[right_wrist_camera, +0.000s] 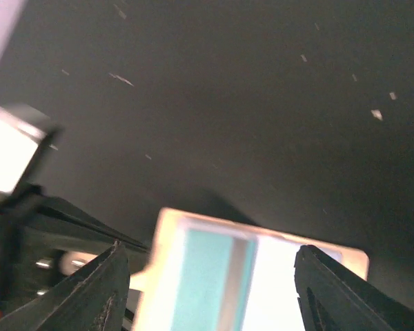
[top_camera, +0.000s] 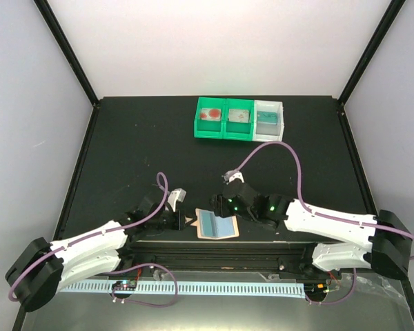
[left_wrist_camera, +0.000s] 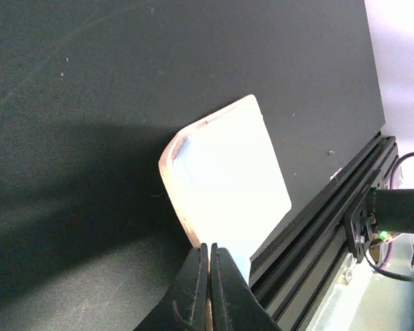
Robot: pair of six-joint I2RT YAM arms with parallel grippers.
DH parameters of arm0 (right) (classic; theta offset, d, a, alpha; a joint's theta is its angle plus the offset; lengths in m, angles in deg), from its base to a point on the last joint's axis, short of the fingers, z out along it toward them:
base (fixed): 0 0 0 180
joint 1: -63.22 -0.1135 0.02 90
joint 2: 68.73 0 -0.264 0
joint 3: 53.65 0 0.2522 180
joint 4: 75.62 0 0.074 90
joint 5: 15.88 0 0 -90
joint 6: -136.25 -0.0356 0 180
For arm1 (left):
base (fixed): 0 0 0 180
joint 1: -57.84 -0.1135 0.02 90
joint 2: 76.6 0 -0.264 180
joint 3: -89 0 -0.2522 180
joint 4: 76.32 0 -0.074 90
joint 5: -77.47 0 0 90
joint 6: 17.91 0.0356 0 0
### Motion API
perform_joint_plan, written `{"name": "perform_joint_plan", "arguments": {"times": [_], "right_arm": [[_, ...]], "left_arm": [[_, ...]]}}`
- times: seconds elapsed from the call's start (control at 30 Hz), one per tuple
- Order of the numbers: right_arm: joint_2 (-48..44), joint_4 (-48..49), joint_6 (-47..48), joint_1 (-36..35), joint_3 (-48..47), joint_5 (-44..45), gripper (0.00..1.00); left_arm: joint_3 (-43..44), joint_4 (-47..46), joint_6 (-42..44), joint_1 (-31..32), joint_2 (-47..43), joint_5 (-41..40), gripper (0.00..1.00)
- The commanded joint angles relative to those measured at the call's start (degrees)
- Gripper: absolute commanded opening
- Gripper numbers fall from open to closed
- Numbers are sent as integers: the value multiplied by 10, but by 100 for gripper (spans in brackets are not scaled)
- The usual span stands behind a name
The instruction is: Take the credit cards out of the card holder
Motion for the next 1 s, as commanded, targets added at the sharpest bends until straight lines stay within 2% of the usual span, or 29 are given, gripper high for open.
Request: {"name": "perform_joint_plan", "arguments": {"times": [0.0,0.6,0.97], "right_arm": [[-20,9,32,11,-38,-14,67],[114,150,18,11,57,-158,66],[153,179,14,11,74,-181,72]], "left_arm": [[7,-22,-2,3,4,2,2],[24,-11,-4,3,16,6,2],[23,-11,-5,3,14,6,2]]}}
